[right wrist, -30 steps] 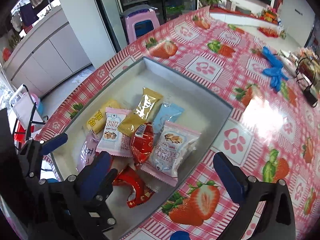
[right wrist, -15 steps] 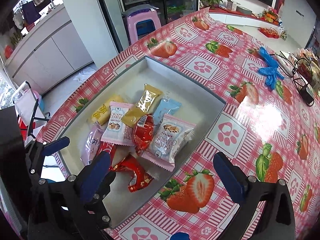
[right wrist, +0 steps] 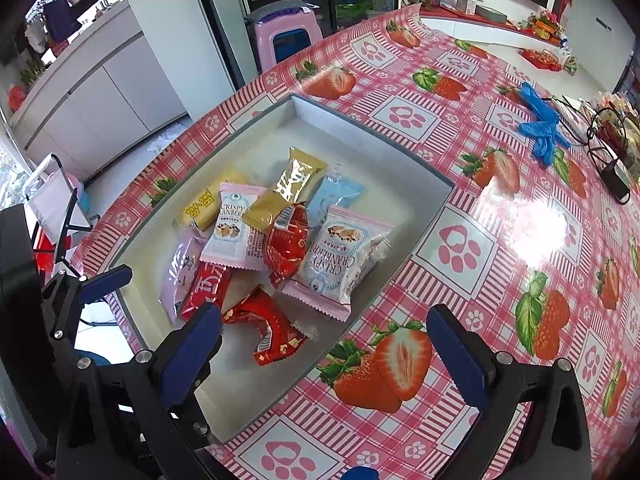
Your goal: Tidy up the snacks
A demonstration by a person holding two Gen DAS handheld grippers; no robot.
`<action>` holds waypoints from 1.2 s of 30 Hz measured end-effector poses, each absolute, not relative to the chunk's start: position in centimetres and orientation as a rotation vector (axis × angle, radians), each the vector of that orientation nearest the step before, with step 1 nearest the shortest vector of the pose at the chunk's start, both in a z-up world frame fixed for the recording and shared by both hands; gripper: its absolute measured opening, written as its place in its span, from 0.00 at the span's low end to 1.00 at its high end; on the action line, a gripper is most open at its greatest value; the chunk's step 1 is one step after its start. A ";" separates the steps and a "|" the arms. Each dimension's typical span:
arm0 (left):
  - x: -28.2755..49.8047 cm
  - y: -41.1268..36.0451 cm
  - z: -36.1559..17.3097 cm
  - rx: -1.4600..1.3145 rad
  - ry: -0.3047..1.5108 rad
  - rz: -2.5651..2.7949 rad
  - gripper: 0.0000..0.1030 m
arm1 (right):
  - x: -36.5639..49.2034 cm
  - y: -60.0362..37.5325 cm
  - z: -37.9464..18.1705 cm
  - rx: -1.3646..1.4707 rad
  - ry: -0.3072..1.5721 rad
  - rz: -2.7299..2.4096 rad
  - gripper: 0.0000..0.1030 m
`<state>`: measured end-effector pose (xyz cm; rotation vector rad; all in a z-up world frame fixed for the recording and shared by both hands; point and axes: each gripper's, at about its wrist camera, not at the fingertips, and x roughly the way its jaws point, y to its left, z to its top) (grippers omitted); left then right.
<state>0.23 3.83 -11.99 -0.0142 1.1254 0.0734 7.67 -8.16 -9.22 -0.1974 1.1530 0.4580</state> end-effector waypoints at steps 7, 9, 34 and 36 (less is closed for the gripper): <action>0.1 3.6 -12.0 0.000 1.126 0.074 1.00 | 7.6 -8.4 -9.6 -0.203 1.168 0.455 1.00; 0.1 3.6 -12.0 0.002 1.125 0.075 1.00 | 7.6 -8.3 -9.6 -0.205 1.171 0.455 1.00; -0.1 3.7 -11.9 0.004 1.118 0.074 1.00 | 7.2 -7.6 -10.5 -0.240 1.184 0.465 1.00; -0.1 3.6 -11.9 0.004 1.118 0.074 1.00 | 7.2 -7.5 -10.5 -0.244 1.185 0.467 1.00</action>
